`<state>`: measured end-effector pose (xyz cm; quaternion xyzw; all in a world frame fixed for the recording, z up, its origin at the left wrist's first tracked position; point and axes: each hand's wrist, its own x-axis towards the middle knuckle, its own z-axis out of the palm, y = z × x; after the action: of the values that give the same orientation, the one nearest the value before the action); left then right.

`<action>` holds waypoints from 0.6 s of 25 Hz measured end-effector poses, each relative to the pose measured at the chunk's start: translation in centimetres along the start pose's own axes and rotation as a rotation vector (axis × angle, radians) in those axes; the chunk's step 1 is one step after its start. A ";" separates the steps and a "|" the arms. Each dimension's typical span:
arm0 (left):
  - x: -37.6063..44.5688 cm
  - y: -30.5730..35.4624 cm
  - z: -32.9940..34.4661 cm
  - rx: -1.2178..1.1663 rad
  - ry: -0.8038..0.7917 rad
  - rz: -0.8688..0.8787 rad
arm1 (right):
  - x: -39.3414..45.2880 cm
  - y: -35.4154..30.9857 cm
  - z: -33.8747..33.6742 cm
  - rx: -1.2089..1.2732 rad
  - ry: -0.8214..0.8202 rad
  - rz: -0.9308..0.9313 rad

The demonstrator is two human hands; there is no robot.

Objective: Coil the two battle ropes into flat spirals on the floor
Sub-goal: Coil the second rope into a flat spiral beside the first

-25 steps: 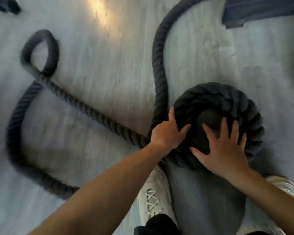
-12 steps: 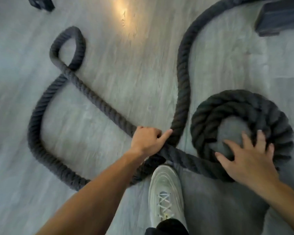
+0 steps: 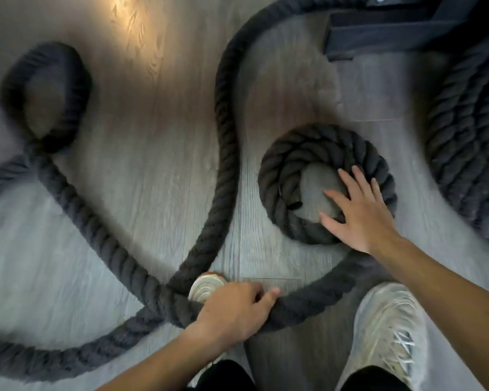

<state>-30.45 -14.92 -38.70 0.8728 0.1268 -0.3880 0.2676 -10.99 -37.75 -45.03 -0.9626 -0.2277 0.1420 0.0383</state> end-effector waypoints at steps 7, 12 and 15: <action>8.4 2.4 -5.8 0.124 0.473 0.419 | -3.2 -3.7 0.9 0.483 0.064 0.834; 13.3 4.8 -12.2 0.968 0.382 0.659 | -3.7 -0.5 0.2 0.433 -0.003 0.598; 14.4 5.4 -14.4 1.378 0.095 0.800 | -2.6 2.5 -1.2 0.308 -0.157 0.245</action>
<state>-9.79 -11.07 -39.43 0.8367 -0.4531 -0.2162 -0.2189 -11.77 -41.15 -43.57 -0.9519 -0.0866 0.2532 0.1496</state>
